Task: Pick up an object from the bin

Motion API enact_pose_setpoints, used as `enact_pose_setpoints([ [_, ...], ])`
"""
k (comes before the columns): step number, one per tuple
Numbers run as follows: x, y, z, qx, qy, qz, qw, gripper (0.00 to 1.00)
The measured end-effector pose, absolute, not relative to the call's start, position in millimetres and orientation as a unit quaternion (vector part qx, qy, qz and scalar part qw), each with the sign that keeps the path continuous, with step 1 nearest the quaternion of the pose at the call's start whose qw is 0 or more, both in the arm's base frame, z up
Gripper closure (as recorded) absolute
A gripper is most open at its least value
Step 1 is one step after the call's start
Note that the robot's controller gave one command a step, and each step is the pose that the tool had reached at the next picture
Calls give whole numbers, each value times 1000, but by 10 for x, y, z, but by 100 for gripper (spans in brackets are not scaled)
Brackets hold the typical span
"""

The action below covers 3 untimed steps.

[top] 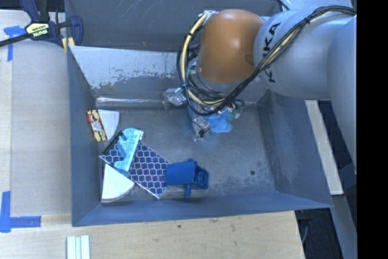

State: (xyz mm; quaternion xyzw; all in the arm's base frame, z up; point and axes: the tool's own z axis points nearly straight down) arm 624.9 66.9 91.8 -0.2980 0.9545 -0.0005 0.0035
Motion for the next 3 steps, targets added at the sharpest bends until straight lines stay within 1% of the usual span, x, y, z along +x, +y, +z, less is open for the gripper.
enact_pose_setpoints([
  [1,6252,466,1176,-130,991,0,4,0],
  [2,6229,-3,1058,-203,979,0,4,0],
  [3,6151,-514,1029,-148,989,0,6,100],
])
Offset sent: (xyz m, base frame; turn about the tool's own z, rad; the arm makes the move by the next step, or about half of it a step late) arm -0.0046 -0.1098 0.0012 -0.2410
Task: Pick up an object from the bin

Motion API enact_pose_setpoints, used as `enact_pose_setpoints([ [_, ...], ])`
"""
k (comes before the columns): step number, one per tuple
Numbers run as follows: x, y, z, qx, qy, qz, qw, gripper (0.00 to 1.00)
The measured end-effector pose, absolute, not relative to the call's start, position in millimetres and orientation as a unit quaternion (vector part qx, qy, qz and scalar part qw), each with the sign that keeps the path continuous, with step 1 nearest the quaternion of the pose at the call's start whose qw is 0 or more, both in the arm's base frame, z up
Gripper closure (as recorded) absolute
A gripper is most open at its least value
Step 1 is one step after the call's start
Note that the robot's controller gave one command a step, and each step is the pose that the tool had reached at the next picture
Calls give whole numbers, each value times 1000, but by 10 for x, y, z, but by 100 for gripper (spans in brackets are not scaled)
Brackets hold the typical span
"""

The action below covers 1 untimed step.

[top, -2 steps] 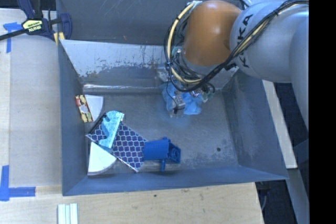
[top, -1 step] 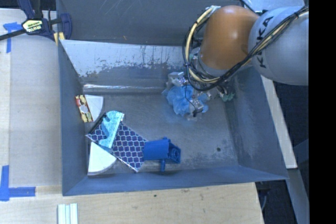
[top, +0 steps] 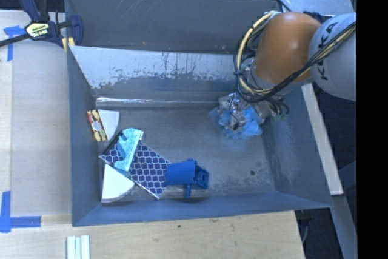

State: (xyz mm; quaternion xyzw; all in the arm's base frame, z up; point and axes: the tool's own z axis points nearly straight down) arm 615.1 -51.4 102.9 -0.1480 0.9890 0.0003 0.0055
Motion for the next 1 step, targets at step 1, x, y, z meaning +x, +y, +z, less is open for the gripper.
enact_pose_setpoints([
  [1,6151,-515,1029,-148,989,0,5,100],
])
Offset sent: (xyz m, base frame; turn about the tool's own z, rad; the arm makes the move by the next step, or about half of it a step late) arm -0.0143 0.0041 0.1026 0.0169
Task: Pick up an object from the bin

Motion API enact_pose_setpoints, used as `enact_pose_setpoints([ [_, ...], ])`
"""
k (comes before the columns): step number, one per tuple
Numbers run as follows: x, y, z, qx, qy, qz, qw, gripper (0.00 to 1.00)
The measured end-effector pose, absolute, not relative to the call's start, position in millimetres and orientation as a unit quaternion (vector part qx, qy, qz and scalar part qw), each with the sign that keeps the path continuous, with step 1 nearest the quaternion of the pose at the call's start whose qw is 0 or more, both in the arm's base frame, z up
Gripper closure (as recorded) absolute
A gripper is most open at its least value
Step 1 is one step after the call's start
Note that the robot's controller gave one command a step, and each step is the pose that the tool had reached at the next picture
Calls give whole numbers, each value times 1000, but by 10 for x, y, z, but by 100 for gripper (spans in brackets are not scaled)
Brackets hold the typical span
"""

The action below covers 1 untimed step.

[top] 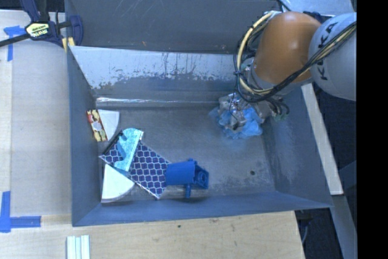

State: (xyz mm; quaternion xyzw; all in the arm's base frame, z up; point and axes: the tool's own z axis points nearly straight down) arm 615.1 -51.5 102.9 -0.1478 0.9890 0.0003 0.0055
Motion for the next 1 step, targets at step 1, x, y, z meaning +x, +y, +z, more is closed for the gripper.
enact_pose_setpoints([
  [1,6015,-477,2052,-140,990,0,7,100],
])
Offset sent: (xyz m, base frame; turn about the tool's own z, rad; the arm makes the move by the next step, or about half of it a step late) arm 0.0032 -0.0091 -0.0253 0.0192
